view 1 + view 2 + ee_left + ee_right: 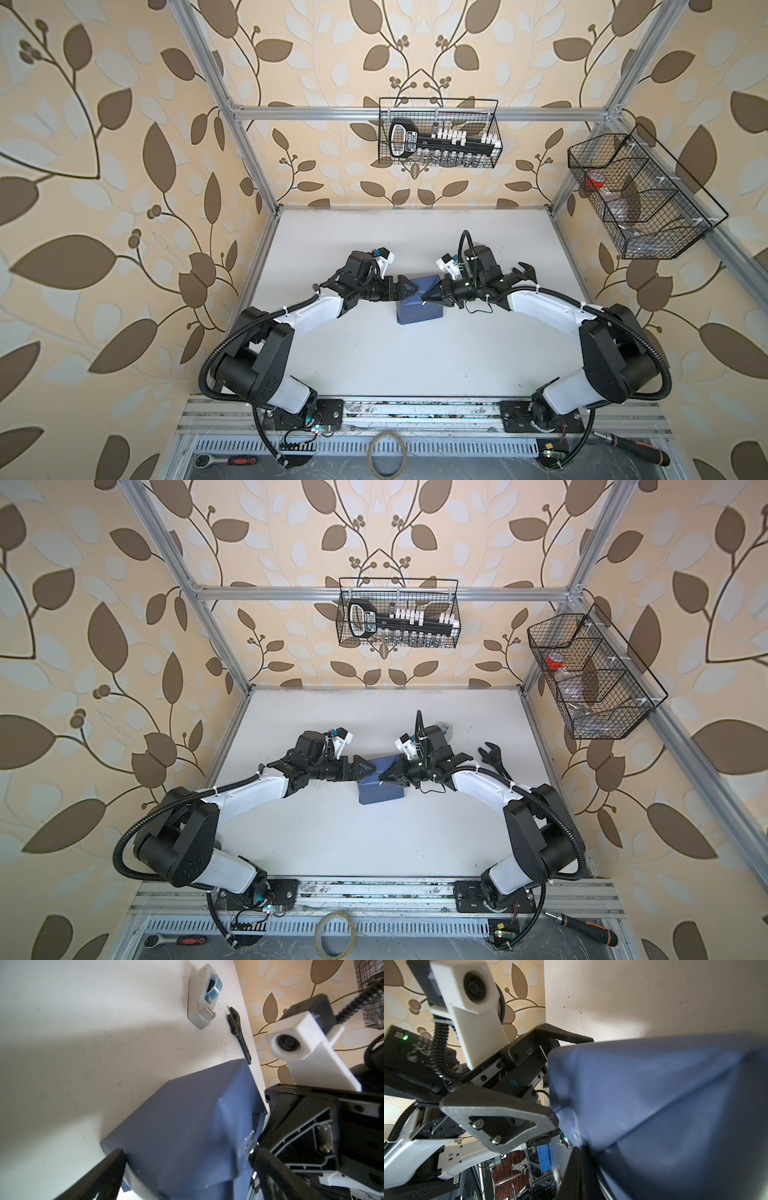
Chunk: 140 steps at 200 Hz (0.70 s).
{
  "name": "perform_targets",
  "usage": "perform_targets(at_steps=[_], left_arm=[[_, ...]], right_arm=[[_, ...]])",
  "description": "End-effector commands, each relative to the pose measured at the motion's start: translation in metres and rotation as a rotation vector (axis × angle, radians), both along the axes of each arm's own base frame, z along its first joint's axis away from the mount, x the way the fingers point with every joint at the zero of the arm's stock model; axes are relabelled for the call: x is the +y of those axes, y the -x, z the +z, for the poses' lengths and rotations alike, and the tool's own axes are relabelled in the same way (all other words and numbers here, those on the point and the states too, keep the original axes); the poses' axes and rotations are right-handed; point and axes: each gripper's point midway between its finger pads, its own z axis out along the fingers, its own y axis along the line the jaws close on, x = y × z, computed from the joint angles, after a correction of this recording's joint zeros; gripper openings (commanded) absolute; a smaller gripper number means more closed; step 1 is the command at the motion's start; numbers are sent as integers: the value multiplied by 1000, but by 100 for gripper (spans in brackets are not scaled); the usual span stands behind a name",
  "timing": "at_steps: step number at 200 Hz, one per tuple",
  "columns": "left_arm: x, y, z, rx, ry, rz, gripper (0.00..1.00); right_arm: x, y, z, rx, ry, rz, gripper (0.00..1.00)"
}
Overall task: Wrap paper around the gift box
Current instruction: 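Press the tape onto the folded top with the right gripper while the left gripper holds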
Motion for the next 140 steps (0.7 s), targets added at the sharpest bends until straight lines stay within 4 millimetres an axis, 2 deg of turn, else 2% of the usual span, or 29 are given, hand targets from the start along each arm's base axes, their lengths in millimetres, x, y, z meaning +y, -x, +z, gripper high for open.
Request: perform_targets(at_steps=[1, 76, 140], left_arm=[[-17, -3, 18, -52, 34, -61, 99], [-20, 0, -8, -15, -48, -85, 99], [-11, 2, -34, 13, -180, -78, 98]], right_arm=[[-19, 14, -53, 132, 144, -45, 0], [-18, 13, -53, 130, 140, -46, 0], [-16, 12, -50, 124, 135, -42, 0]])
